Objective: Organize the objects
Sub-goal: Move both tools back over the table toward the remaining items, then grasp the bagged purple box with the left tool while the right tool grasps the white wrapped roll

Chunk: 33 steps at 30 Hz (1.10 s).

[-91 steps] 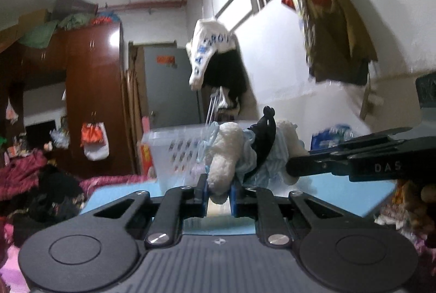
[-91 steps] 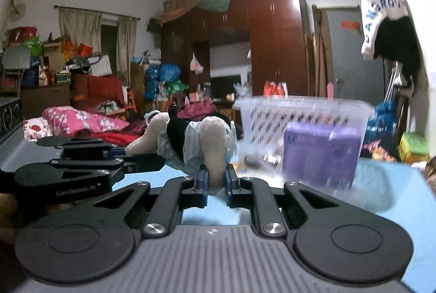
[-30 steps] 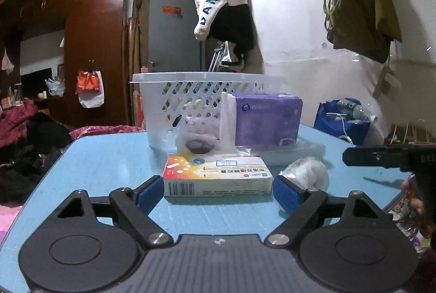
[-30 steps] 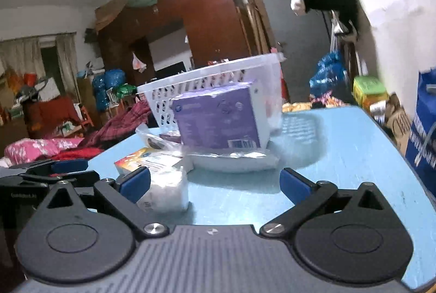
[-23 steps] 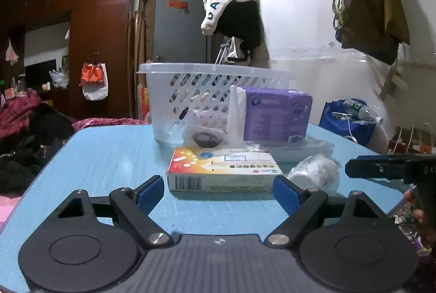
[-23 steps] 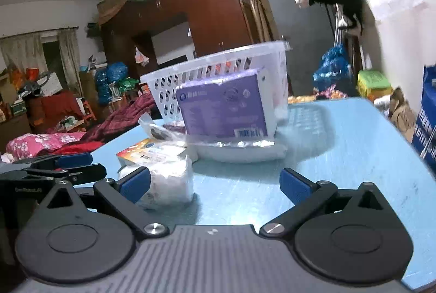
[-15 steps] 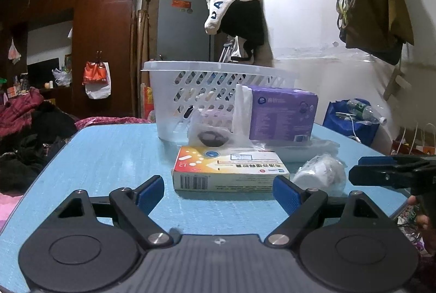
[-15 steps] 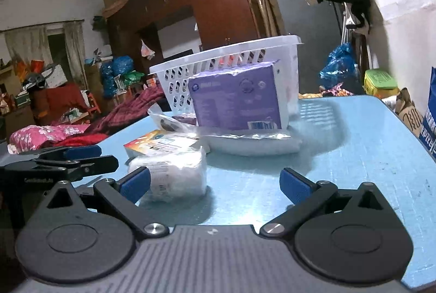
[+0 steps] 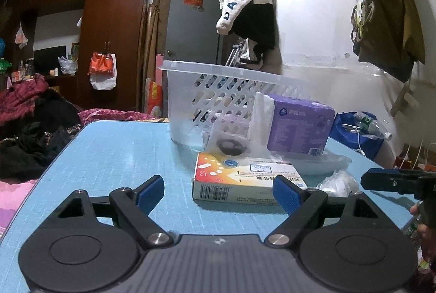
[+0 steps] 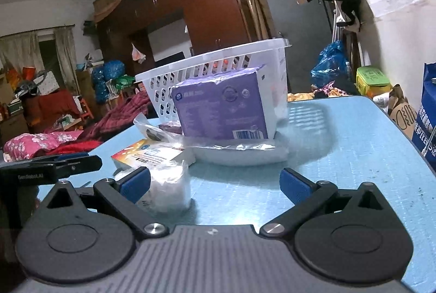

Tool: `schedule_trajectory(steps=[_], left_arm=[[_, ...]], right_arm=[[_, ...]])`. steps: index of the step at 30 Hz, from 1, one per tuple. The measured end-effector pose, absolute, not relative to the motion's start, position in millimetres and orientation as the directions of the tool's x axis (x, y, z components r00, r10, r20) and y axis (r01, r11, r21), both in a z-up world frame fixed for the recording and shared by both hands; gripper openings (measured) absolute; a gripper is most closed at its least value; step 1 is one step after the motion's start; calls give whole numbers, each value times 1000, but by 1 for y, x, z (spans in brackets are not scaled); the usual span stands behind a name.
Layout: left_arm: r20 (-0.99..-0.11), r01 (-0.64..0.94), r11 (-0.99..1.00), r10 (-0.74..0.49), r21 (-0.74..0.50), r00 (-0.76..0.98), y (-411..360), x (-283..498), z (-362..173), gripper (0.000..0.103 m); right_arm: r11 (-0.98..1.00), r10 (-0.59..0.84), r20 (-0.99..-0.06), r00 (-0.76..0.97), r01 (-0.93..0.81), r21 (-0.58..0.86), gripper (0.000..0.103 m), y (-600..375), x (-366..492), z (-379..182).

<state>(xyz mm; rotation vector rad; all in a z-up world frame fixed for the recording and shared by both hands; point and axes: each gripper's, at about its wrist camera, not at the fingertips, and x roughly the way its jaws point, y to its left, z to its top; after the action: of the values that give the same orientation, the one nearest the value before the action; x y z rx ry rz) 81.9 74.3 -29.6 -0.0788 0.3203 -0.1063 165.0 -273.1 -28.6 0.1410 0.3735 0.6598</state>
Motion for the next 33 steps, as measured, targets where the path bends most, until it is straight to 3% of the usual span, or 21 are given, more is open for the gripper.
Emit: schedule_trajectory(steps=[5,13,18,33], left_arm=[[-315,112,986,-146,-124,938,72,95,-18,89],[-395,105,989,-137,-102,908,55,168,21,89],[-520,65,996,-90,-67,849,48,216,14,89],[-624,61,996,-87,-63,776,47,252,-13,89]], right_arm=[[790,613,-301,731,-562,244,103,-271,167,-26],[778,628,-321,709,-589,220,103,-248,151,-22],[779,620,-348,703,-604,168,103,-224,141,-20],[787,586,-413,697,-611,87,99,-194,135,-30]])
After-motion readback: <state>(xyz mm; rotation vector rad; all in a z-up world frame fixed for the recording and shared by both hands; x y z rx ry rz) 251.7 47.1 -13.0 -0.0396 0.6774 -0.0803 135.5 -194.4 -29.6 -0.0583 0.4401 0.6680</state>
